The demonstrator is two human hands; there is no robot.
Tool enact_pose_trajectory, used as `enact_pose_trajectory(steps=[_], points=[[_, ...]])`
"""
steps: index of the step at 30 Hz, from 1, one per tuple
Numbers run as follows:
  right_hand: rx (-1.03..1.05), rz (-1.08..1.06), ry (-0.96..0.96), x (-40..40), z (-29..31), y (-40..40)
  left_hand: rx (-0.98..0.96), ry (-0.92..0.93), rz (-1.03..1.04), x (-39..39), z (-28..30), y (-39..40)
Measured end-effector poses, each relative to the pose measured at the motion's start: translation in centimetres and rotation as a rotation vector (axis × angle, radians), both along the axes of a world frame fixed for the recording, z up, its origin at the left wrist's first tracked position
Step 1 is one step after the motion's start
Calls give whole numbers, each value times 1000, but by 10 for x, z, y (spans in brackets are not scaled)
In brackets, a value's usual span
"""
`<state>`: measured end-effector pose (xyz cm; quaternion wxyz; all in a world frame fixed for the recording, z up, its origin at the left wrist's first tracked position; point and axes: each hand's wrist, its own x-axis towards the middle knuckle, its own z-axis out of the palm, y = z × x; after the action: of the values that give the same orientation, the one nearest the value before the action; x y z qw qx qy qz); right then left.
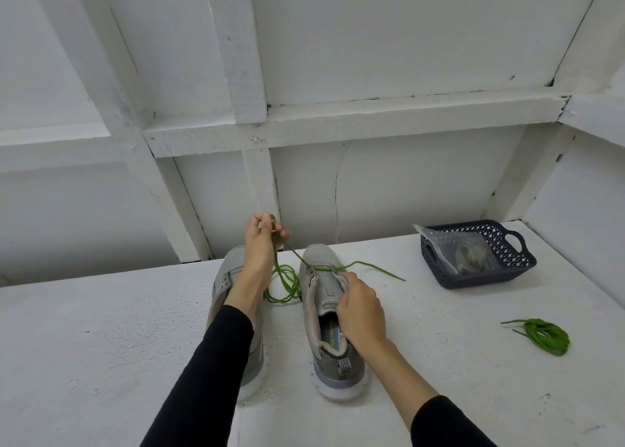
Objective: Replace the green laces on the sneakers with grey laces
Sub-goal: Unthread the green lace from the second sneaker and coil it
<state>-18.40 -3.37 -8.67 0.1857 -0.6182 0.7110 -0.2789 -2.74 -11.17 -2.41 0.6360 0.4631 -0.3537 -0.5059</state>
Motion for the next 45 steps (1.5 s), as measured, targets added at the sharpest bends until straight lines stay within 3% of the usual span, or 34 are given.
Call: enact_pose_trajectory(steps=[3, 6, 8, 10, 12, 14, 17, 21, 23, 24, 25, 28, 31, 40, 45], points=[[5, 3, 17, 0, 0, -1, 48, -664, -126, -1, -17, 1], [10, 6, 31, 0, 1, -1, -31, -1304, -252, -1, -45, -2], [15, 5, 30, 0, 1, -1, -65, -1540, -230, -5, -52, 2], [15, 6, 22, 1, 2, -1, -40, -1629, -185, -9, -55, 5], [17, 6, 19, 1, 2, 0, -4, -1616, -171, -13, -58, 4], [19, 3, 22, 0, 1, 0, 98, -1445, -183, -14, -53, 3], [13, 6, 16, -1, 1, 0, 195, -1038, -194, -8, -44, 0], [8, 6, 11, 0, 2, 1, 151, -280, -120, -5, -29, -1], [1, 8, 5, 0, 1, 1, 142, -86, -32, -5, -22, -3], [0, 12, 4, 1, 2, 1, 141, -136, -8, -4, -19, -3], [-1, 15, 2, 1, 2, 1, 135, -301, -9, -3, -20, -3], [2, 14, 6, 0, 1, 1, 98, -1043, -171, -2, -33, -2], [4, 9, 8, 0, 2, 1, 85, -1364, -336, -4, -56, 1], [15, 3, 14, -1, 0, -1, 82, -1471, 80, -9, -51, 19], [9, 2, 23, -1, -1, -2, 117, -1292, -147, -2, -43, 13]])
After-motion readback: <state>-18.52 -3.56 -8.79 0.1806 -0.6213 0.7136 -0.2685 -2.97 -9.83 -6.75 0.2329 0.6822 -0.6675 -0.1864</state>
